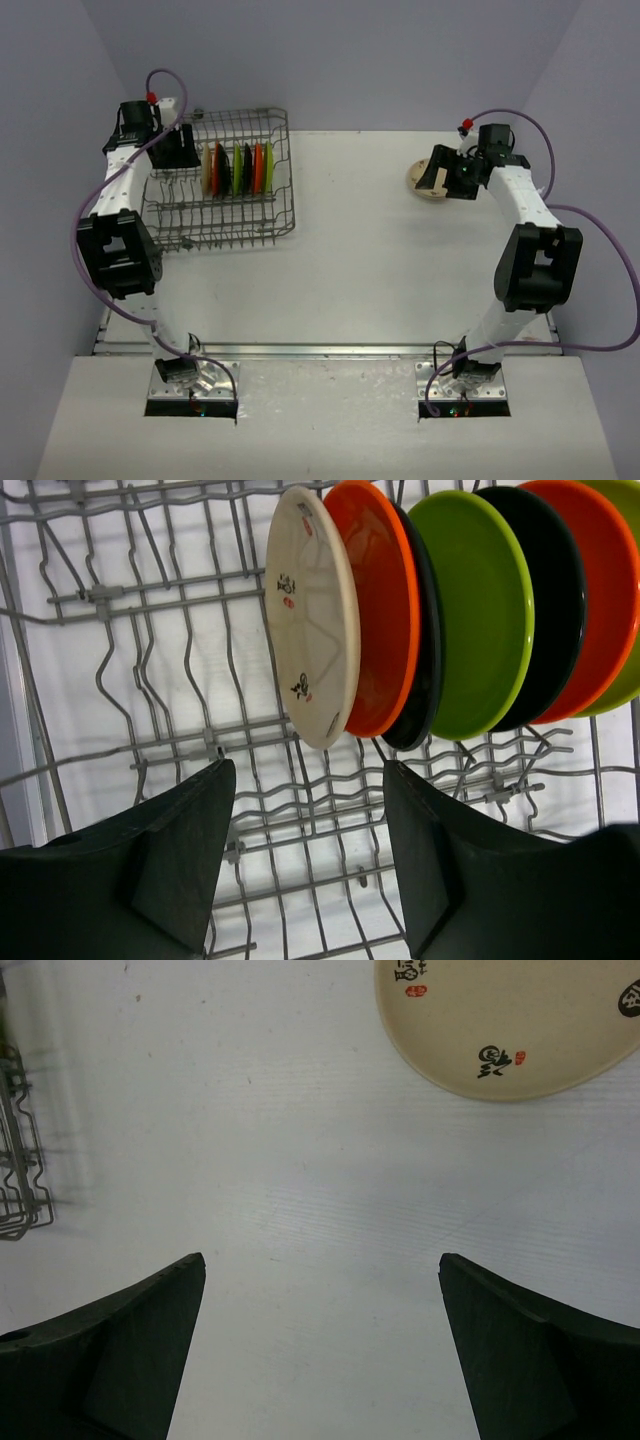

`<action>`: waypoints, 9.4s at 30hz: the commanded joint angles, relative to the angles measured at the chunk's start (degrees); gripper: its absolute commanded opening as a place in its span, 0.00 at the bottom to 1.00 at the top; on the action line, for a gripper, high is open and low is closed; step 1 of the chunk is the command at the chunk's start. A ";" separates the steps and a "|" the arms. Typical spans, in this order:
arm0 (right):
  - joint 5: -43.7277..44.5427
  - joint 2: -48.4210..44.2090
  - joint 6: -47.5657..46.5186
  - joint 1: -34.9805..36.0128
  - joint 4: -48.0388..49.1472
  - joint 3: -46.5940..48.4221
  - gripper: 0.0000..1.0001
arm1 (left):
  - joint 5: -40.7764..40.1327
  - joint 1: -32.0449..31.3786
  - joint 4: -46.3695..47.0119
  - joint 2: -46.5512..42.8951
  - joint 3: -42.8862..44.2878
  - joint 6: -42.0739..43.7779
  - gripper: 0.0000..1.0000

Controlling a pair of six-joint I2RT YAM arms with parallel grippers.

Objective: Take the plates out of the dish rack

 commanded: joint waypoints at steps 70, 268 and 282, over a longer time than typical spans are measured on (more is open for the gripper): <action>-30.26 -9.83 14.44 4.69 6.99 -3.22 0.98 | -27.09 -46.59 24.72 -39.77 -40.01 67.67 0.00; -2.54 -10.55 0.09 -1.81 7.67 -8.95 0.99 | -4.76 -8.81 8.54 12.61 7.18 -6.55 0.00; -9.64 -13.42 2.85 -1.78 6.45 -8.30 0.99 | 1.72 -7.35 6.81 7.02 17.14 -8.43 0.00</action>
